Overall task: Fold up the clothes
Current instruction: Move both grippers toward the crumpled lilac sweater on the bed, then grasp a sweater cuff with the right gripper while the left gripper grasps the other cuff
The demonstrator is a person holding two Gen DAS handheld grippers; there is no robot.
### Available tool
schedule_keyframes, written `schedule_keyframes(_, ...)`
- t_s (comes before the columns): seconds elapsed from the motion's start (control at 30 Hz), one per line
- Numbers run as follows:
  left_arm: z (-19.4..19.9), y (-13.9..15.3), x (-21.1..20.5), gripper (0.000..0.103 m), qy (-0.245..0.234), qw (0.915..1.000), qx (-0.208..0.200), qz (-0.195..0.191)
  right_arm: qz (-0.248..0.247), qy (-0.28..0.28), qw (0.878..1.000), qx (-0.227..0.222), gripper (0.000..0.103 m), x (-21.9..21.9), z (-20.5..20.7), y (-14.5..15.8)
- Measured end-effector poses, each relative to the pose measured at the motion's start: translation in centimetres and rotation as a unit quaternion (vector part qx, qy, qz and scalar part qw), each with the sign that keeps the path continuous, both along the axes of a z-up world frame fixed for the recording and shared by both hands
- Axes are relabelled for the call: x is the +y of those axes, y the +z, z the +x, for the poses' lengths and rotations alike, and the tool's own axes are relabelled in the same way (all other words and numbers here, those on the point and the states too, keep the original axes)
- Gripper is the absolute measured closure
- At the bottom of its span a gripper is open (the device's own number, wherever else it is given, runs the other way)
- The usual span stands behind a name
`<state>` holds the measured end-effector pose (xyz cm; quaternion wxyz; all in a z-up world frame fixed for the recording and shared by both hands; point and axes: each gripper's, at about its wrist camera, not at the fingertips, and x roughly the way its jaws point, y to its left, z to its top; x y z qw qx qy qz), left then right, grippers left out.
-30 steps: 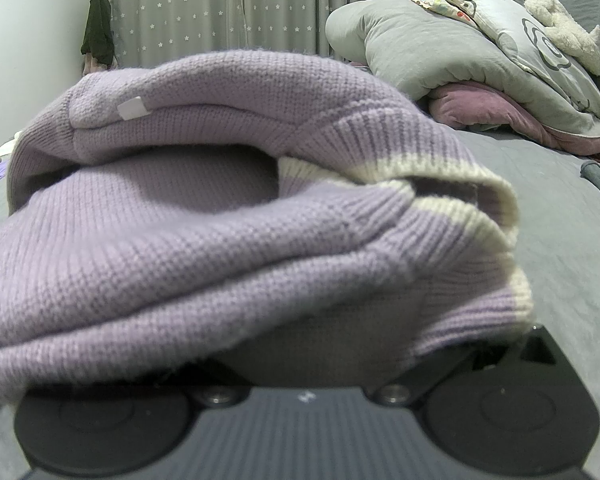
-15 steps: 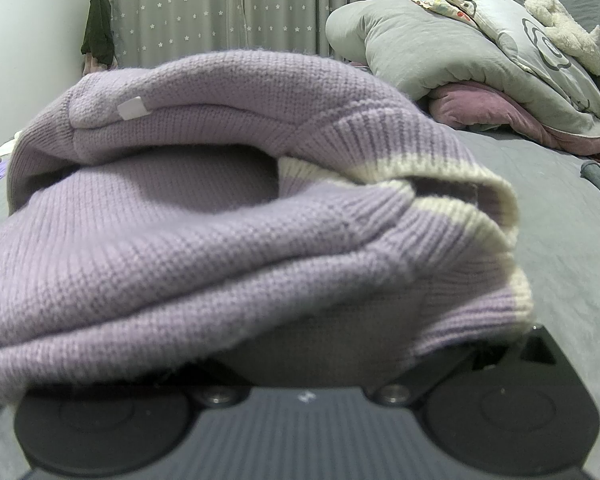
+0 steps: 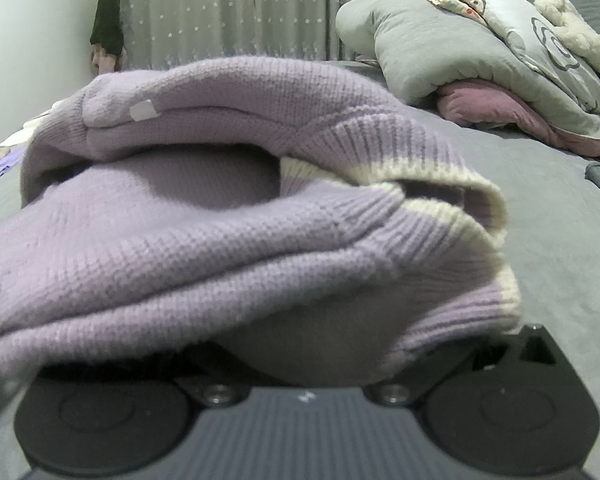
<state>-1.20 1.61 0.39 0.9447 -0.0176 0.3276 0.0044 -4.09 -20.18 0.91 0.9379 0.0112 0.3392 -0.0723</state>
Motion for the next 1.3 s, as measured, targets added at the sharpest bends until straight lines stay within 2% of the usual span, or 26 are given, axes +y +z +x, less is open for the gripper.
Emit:
schedule_keyframes(0.13, -0.1, 0.4, -0.3, 0.000, 0.001, 1.0000, 0.010, -0.001, -0.040, 0.011, 0.999, -0.026, 0.000, 0.2, -1.0, 0.8)
schedule_keyframes(0.2, -0.5, 1.6, -0.3, 0.000, -0.004, 0.9999, 0.008, 0.009, -0.055, 0.018, 0.998, -0.029, 0.000, 0.4, -1.4, 1.2)
schedule_keyframes(0.27, -1.1, 3.0, -0.6, 0.000, -0.006, 0.9992, -0.020, 0.033, -0.078, 0.027, 0.996, -0.029, 0.000, 1.0, -1.9, 2.1)
schedule_keyframes(0.33, -1.4, 4.0, -0.9, 0.000, -0.014, 0.9978, -0.029, 0.058, -0.110, 0.044, 0.992, -0.039, 0.000, 1.8, -2.6, 3.2)
schedule_keyframes(0.47, -1.5, 4.8, -0.4, 0.000, -0.025, 0.9990, -0.008, 0.037, -0.165, 0.082, 0.980, -0.072, 0.000, 3.0, -4.5, 5.4)
schedule_keyframes(0.57, -1.8, 5.3, 0.0, 0.000, -0.031, 0.9993, -0.003, 0.022, -0.185, 0.117, 0.973, -0.080, 0.000, 3.1, -5.4, 6.6)
schedule_keyframes(0.73, -2.4, 6.4, 0.6, 0.000, -0.045, 0.9987, -0.006, 0.023, -0.253, 0.154, 0.951, -0.086, 0.000, 2.6, -6.4, 8.1)
schedule_keyframes(0.87, -1.9, 5.5, 0.5, 0.000, -0.051, 0.9973, 0.048, 0.023, -0.276, 0.181, 0.941, -0.070, 0.000, 1.5, -6.4, 8.3)
schedule_keyframes(0.9, -1.9, 5.5, 0.4, 0.000, -0.054, 0.9970, 0.050, 0.023, -0.279, 0.184, 0.940, -0.068, 0.000, 1.2, -6.4, 8.4)
schedule_keyframes(0.97, -2.1, 5.7, 0.0, 0.000, -0.063, 0.9968, 0.042, 0.023, -0.278, 0.183, 0.941, -0.064, 0.000, 0.3, -6.1, 9.1)
schedule_keyframes(1.07, -2.4, 5.7, -0.6, 0.000, -0.075, 0.9958, 0.029, 0.043, -0.252, 0.193, 0.947, -0.039, 0.000, -1.6, -5.9, 9.7)
schedule_keyframes(1.1, -2.6, 5.7, -0.9, 0.000, -0.079, 0.9953, 0.025, 0.050, -0.230, 0.198, 0.952, -0.028, 0.000, -2.6, -5.8, 10.1)
schedule_keyframes(1.2, -2.7, 5.8, -2.6, 0.000, -0.119, 0.9897, 0.032, 0.073, -0.182, 0.189, 0.964, -0.037, 0.000, -4.5, -5.7, 11.1)
schedule_keyframes(1.3, -2.6, 6.5, -3.3, 0.000, -0.127, 0.9876, 0.016, 0.090, -0.101, 0.173, 0.979, -0.040, 0.000, -5.9, -4.8, 11.4)
